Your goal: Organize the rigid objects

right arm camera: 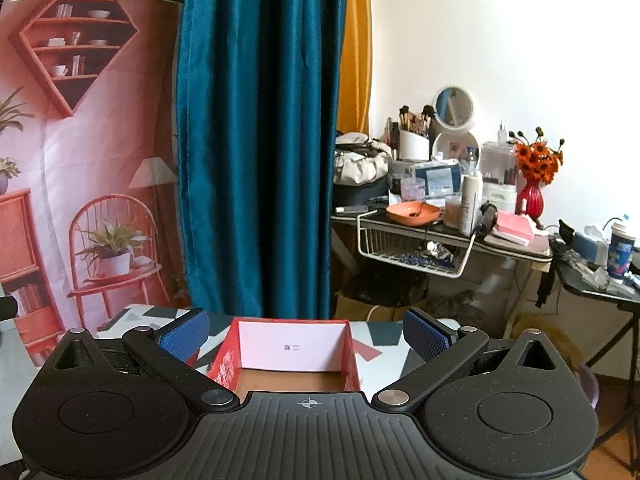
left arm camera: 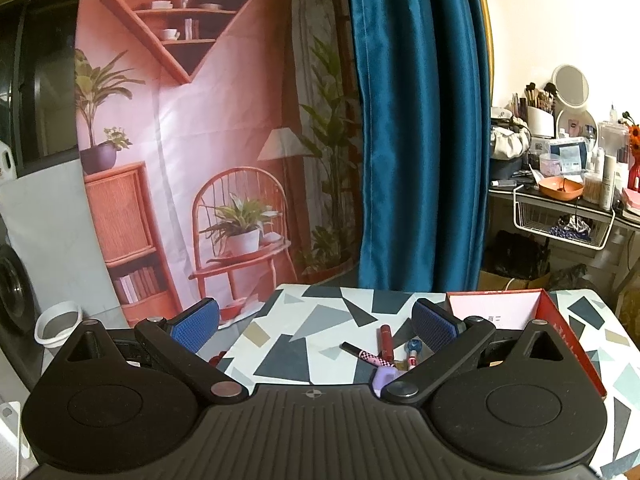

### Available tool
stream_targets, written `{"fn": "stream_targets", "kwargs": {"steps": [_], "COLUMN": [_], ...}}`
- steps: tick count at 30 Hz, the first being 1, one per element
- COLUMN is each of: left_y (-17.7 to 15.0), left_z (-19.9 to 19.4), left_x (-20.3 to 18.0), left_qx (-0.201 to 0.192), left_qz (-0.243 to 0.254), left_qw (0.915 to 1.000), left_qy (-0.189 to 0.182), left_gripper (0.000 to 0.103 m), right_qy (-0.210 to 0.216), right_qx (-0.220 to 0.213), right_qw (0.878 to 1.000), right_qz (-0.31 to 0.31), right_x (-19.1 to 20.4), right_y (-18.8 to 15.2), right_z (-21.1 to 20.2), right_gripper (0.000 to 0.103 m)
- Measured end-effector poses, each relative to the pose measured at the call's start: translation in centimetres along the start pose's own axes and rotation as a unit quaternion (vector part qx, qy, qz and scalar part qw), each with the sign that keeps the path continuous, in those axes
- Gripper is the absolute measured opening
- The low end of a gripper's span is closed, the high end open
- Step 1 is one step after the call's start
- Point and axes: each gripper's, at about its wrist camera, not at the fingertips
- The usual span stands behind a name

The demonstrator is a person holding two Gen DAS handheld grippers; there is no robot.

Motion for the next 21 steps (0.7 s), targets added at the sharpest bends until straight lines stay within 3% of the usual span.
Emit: {"fn": "stream_targets", "kwargs": {"steps": [7,14,21], "left_y": [0.4,-1.0,-3.6], "left_z": [3.2,9.5,15.2], "left_x": [-0.7,-1.6,-1.7], "left_qx": [-0.014,0.033,0.096], "left_qz": [0.025,0.05,0.057], "left_qw": [0.9994,0.9977,0.9928], "left_qy": [0.02,0.032,0.044], "left_gripper": [0.103,0.103,0.103], "right_qy": [0.011,0.006,0.015], "right_qx": [0.019,0.068,0.163], "right_qw": [1.0,0.998,0.987], "right_qz": [-0.008,-0.001,0.011], "right_x": [-1.6,-4.2,-5.0], "right_y": [-1.2,-4.6,-8.8], "right_z": [3.7,10.7,18.1], "right_gripper": [0.103,0.102,0.069]}}
Point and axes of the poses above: each gripper's, at about its wrist camera, not at the fingertips, and z roughly the way its jaws point, x to its left, y to its top, and after that the axes turned 9 degrees about -z, right-handed
